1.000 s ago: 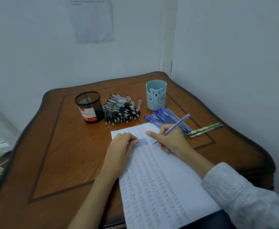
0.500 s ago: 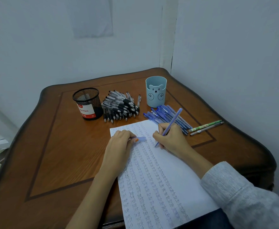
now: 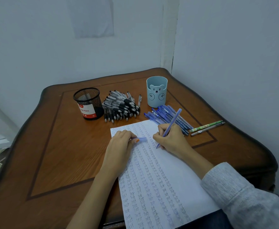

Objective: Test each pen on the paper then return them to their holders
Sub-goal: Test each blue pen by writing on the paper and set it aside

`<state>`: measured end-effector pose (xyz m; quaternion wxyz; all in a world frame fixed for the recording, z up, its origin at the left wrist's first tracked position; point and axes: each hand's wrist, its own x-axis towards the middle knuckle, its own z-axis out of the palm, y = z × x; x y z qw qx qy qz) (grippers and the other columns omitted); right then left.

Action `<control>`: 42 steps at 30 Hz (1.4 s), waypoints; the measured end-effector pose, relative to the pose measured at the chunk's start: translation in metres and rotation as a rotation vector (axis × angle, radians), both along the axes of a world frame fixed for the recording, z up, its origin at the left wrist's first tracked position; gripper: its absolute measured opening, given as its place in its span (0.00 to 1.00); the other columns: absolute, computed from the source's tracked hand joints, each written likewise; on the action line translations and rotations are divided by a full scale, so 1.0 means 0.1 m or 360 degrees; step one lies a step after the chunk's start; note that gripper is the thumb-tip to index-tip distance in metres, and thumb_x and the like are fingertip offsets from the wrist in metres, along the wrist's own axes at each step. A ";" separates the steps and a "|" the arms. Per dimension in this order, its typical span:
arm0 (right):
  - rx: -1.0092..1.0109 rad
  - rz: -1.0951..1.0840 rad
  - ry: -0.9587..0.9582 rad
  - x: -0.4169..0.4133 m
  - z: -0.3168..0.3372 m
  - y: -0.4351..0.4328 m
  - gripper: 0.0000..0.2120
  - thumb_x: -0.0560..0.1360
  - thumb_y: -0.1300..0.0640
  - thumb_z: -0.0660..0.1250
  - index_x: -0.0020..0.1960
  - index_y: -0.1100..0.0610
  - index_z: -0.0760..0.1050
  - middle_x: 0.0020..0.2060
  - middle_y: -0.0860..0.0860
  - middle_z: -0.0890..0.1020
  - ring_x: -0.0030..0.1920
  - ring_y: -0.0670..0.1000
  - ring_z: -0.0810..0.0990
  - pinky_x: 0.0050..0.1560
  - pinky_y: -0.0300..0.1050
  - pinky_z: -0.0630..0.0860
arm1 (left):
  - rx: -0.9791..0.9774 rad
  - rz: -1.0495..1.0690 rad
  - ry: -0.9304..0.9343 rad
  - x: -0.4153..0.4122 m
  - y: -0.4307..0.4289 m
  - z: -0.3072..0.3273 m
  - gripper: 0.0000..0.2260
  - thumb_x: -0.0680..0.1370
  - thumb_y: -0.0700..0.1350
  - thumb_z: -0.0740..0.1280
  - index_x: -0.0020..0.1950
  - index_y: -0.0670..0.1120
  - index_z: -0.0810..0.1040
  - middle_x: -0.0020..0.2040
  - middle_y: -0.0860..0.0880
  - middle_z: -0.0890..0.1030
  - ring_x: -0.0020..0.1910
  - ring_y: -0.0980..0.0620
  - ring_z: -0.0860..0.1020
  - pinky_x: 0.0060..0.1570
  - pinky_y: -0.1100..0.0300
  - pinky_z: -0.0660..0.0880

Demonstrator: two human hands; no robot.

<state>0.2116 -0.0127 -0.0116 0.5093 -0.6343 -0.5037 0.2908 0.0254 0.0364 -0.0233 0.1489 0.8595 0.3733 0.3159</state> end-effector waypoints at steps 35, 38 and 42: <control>0.0090 -0.0051 0.0055 0.02 -0.03 0.01 0.15 0.72 0.71 0.66 0.30 0.63 0.66 0.24 0.55 0.65 0.24 0.52 0.69 0.25 0.41 0.72 | -0.0007 0.0012 0.0022 0.00 -0.02 0.02 0.05 0.80 0.46 0.64 0.48 0.46 0.78 0.45 0.53 0.78 0.45 0.54 0.72 0.45 0.58 0.70; 0.0129 -0.0118 0.0392 0.03 0.02 0.00 0.18 0.76 0.59 0.69 0.32 0.60 0.66 0.22 0.55 0.67 0.18 0.47 0.66 0.20 0.36 0.65 | -0.0026 0.0023 -0.0037 0.00 -0.03 0.02 0.06 0.80 0.46 0.63 0.49 0.46 0.78 0.46 0.54 0.78 0.46 0.55 0.72 0.46 0.59 0.70; 0.0038 -0.0071 0.0535 0.00 0.10 -0.03 0.20 0.75 0.46 0.68 0.36 0.61 0.67 0.22 0.54 0.68 0.18 0.46 0.65 0.20 0.36 0.63 | -0.0009 0.0046 -0.0120 0.00 -0.06 0.05 0.07 0.80 0.47 0.63 0.51 0.46 0.78 0.47 0.55 0.79 0.47 0.61 0.71 0.45 0.69 0.68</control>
